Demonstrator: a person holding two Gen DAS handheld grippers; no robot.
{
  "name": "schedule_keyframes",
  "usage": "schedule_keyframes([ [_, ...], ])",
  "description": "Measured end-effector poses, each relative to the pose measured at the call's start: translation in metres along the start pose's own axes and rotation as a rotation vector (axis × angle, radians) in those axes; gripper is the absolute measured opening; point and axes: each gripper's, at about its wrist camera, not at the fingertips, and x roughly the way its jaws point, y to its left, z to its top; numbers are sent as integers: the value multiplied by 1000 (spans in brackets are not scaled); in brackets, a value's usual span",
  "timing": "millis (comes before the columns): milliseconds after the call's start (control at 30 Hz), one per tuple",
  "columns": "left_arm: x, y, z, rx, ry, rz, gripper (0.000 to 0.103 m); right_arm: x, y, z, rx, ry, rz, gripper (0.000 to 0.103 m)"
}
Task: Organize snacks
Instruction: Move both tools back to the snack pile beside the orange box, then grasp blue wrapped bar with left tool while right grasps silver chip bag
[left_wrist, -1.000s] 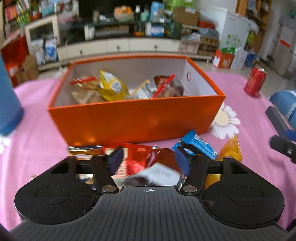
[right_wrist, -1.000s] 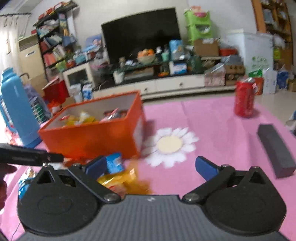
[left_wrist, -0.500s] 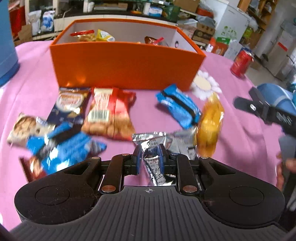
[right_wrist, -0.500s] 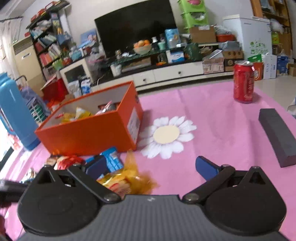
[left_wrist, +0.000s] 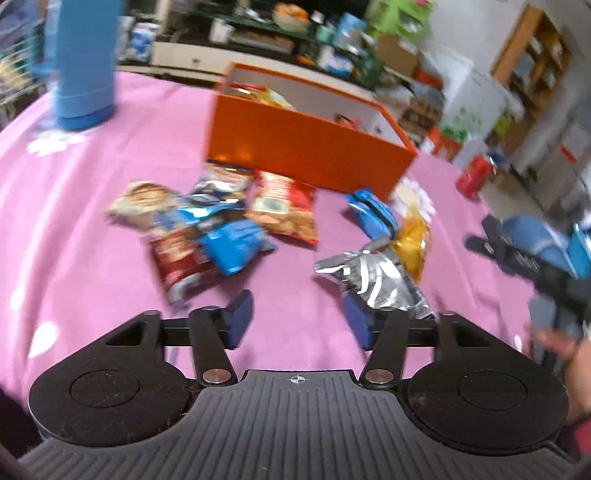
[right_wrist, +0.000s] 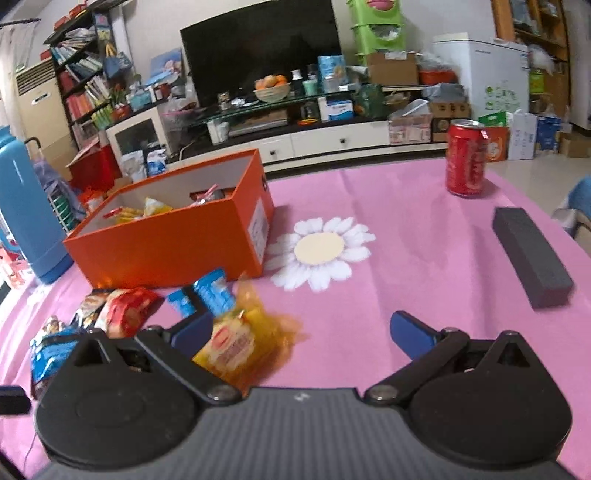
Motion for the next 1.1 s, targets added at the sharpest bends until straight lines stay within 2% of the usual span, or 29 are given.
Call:
schedule_keyframes([
  [33, -8, 7, -4, -18, -11, 4, 46, -14, 7, -8, 19, -13, 14, 102],
  [100, -20, 15, -10, -31, -23, 12, 46, -33, 23, -21, 37, -15, 62, 102],
  [167, -30, 23, -16, -38, -33, 21, 48, -43, 45, -34, -3, 17, 113, 102],
  [267, -36, 30, -20, -28, -24, 54, 48, -52, 69, -42, -89, 25, 107, 102],
  [400, -35, 45, -16, -73, 11, 81, 49, -53, 80, -46, -96, 126, 139, 102],
  [500, -28, 48, -3, -57, -1, 90, 49, -56, 86, -46, -140, 152, 138, 102],
  [600, -13, 42, 21, -6, -24, 87, 49, -55, 85, -46, -157, 155, 122, 102],
  [633, -6, 38, 32, 16, -29, 82, 52, -53, 84, -46, -156, 159, 121, 102],
  [667, 1, 34, 42, 40, -34, 81, 59, -51, 82, -45, -153, 164, 117, 102],
  [767, 30, 20, 72, 156, -50, 113, 67, -42, 73, -42, -117, 179, 109, 102],
  [833, 58, 11, 85, 284, 15, 73, 70, -37, 66, -39, -93, 186, 102, 102],
  [900, 84, 8, 88, 377, 96, 67, 63, -34, 60, -36, -75, 188, 92, 102],
  [933, 93, 8, 86, 419, 119, 64, 54, -33, 57, -36, -68, 185, 86, 102],
  [967, 101, 8, 84, 455, 145, 60, 38, -33, 53, -35, -56, 182, 81, 102],
  [1000, 108, 10, 81, 476, 171, 58, 26, -32, 50, -34, -43, 183, 79, 102],
  [1033, 111, 11, 77, 491, 183, 58, 19, -30, 48, -33, -30, 186, 78, 102],
  [1100, 108, 15, 67, 501, 167, 55, 18, -26, 45, -33, -8, 193, 83, 102],
])
